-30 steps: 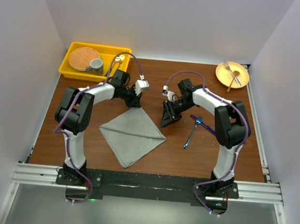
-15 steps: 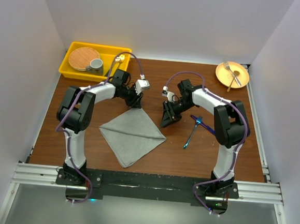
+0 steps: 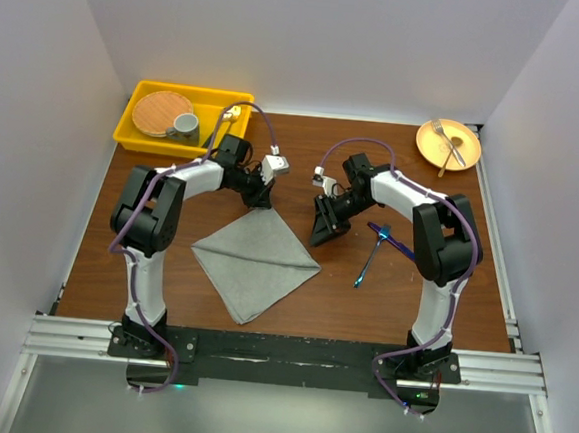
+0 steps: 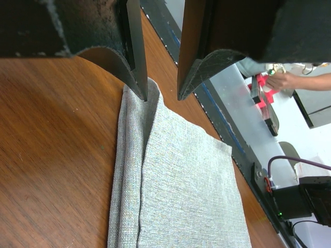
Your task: Fold the napkin into a case and place the utensils inside
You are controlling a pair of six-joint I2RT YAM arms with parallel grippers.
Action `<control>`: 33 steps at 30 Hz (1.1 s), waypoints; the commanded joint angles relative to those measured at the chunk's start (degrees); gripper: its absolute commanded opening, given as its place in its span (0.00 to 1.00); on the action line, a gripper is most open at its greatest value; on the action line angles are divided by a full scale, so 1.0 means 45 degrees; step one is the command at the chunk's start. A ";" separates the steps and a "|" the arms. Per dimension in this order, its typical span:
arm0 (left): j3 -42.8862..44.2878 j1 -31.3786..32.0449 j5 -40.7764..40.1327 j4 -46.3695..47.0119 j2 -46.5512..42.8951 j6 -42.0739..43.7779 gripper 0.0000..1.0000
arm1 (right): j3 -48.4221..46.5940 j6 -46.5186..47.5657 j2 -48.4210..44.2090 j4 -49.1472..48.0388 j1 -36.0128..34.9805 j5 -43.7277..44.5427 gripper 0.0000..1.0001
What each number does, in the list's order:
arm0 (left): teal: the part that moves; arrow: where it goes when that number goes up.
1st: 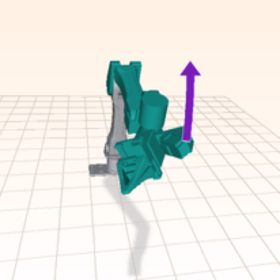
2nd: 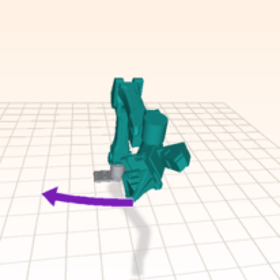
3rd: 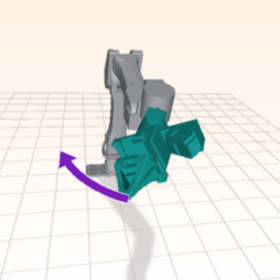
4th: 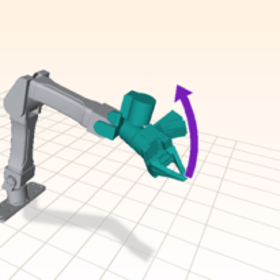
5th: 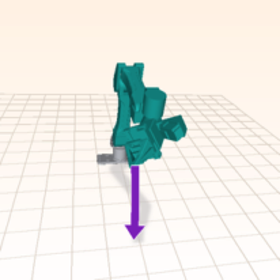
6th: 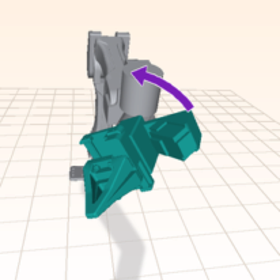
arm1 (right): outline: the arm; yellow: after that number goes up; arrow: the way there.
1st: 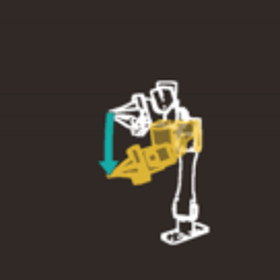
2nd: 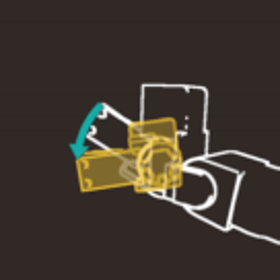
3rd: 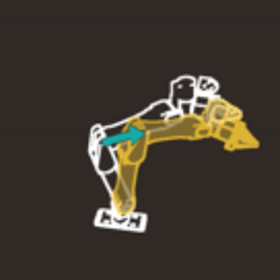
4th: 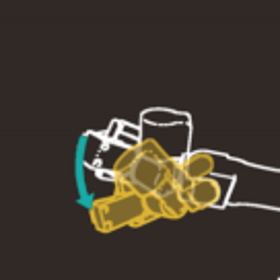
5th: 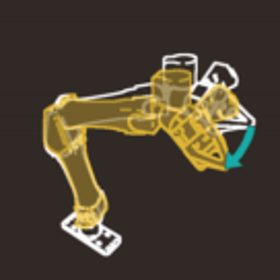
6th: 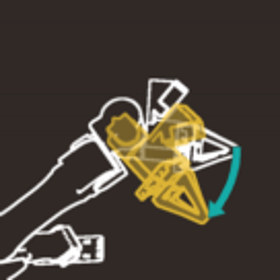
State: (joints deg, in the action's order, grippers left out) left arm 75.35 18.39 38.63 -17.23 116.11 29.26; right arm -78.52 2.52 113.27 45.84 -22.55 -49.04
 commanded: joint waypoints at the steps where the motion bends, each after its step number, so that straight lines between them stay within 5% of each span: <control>1: 0.0345 -0.0181 0.0399 0.0372 -0.0666 -0.0211 0.00 | -0.0461 -0.0034 0.0063 0.0086 -0.0049 -0.0392 0.34; 20: 0.0286 -0.0435 0.0321 0.0687 -0.0804 -0.0428 0.01 | -0.0441 -0.0014 -0.0035 -0.0149 -0.0419 -0.0861 0.36; 23: 0.0384 -0.0454 0.0341 0.0276 -0.0764 -0.0154 0.13 | -0.0461 -0.0014 0.0023 -0.0149 -0.0458 -0.0822 0.36; 33: 0.0443 -0.0650 0.0419 0.0178 -0.0764 -0.0232 0.27 | -0.0578 -0.0073 0.0140 -0.0149 -0.0439 -0.0744 0.36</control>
State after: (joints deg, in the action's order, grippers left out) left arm 75.37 16.10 38.79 -16.01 114.56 27.99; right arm -78.74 2.52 113.30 45.58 -24.43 -50.76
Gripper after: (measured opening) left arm 0.242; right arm 0.354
